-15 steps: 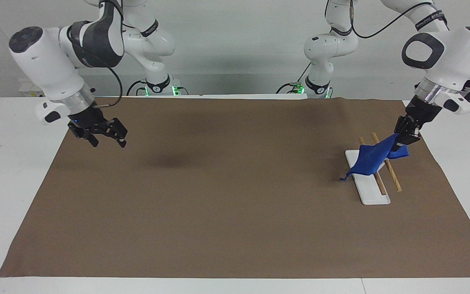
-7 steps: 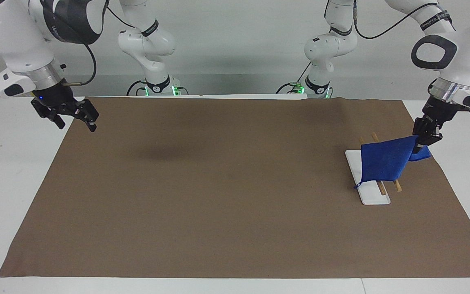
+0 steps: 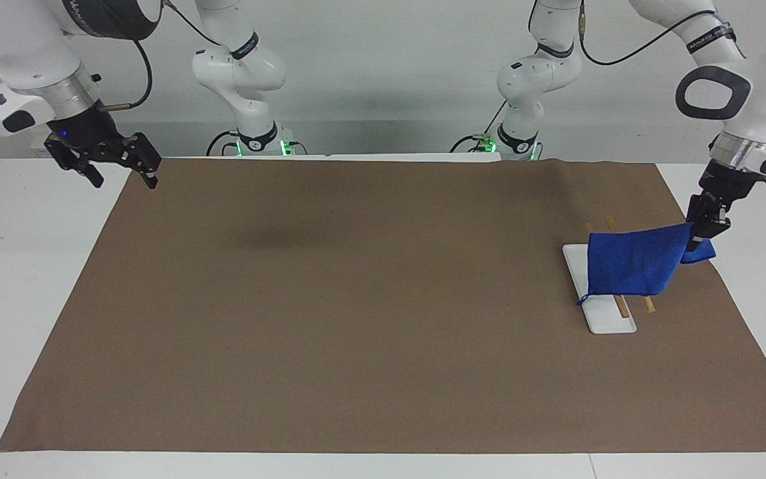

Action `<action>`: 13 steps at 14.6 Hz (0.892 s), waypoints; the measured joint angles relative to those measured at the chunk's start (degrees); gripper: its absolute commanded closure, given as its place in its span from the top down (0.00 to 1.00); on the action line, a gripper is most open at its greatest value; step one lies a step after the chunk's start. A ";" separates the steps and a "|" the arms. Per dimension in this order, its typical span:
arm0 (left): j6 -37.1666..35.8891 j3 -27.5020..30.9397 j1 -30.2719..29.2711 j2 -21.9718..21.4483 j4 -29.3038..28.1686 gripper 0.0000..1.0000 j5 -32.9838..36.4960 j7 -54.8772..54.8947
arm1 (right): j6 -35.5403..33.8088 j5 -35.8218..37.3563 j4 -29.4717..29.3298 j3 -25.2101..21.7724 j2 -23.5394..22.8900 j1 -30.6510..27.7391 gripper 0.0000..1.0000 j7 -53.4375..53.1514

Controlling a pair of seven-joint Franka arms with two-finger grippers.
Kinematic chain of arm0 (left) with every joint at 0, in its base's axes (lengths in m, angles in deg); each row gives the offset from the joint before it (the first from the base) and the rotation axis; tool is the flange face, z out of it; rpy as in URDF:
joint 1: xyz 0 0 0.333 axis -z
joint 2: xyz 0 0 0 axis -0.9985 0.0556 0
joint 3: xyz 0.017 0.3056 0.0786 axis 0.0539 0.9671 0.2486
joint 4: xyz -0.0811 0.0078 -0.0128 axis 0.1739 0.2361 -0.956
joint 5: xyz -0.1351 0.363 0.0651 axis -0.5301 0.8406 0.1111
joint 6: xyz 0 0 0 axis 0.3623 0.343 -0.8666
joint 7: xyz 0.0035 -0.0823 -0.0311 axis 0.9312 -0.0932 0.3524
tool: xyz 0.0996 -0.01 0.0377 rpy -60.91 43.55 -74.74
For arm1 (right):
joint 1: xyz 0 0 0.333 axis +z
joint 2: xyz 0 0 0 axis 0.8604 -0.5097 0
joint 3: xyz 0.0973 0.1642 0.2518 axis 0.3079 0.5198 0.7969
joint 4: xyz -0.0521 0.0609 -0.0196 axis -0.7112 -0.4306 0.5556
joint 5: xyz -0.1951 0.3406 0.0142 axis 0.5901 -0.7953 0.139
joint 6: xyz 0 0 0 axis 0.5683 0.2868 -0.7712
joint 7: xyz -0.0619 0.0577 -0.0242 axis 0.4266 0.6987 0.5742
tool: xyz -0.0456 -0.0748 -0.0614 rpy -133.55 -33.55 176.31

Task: Right arm passes towel to left arm to hang
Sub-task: 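Drape the towel over the wooden rods with the left gripper and release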

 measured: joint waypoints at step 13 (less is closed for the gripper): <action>-1.84 -0.03 -1.03 -0.20 -1.07 1.00 10.19 -5.35 | -0.01 0.00 -0.39 0.00 0.03 0.00 1.00 0.00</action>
